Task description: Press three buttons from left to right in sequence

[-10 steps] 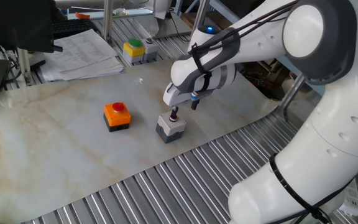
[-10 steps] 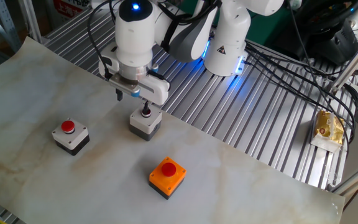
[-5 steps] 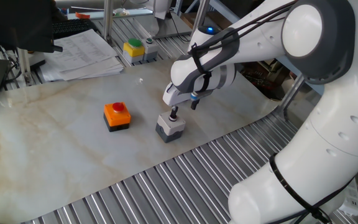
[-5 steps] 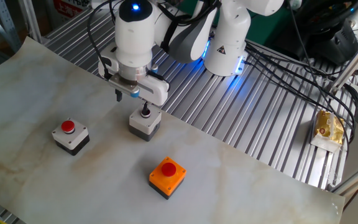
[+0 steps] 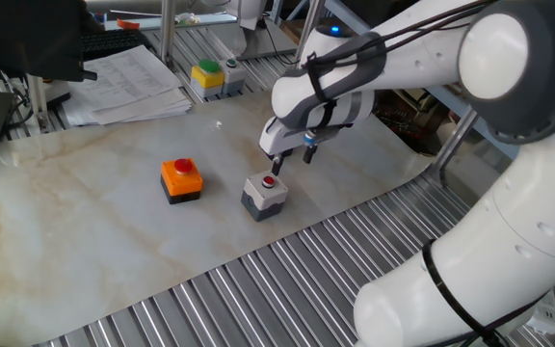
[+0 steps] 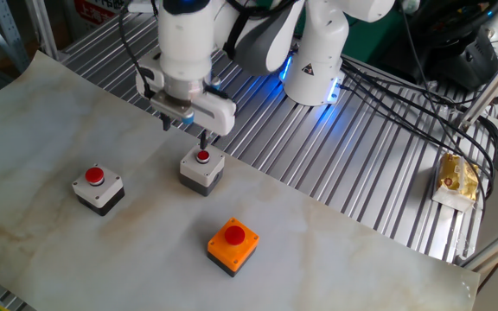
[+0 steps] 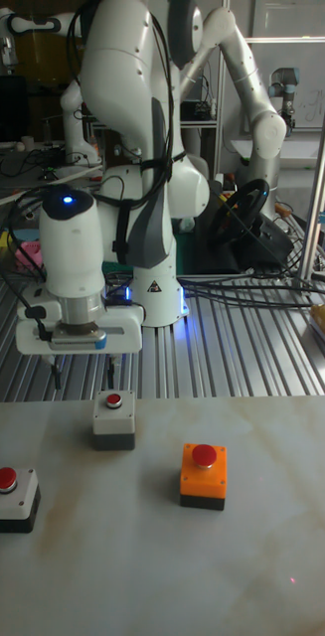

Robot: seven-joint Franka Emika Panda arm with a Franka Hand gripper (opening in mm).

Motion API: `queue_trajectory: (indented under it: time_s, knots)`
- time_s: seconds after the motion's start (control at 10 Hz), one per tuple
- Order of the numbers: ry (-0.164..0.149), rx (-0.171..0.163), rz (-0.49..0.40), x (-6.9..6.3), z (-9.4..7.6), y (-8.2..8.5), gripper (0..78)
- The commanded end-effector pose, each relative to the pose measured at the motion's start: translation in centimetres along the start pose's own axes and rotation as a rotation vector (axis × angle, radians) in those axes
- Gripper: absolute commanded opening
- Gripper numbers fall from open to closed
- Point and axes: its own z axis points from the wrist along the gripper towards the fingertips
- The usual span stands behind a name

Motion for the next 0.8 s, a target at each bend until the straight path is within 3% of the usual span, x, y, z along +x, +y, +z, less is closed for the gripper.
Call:
queue_trajectory:
  time_s: [0.1,0.5,0.8]
  knots:
    - [0.002,-0.037,0.029,0.1,-0.7,0.5,77.3]
    - [0.026,-0.060,0.093,0.5,-1.6,2.9,77.3]
    - [0.037,-0.064,0.090,0.6,-1.9,3.7,77.3]
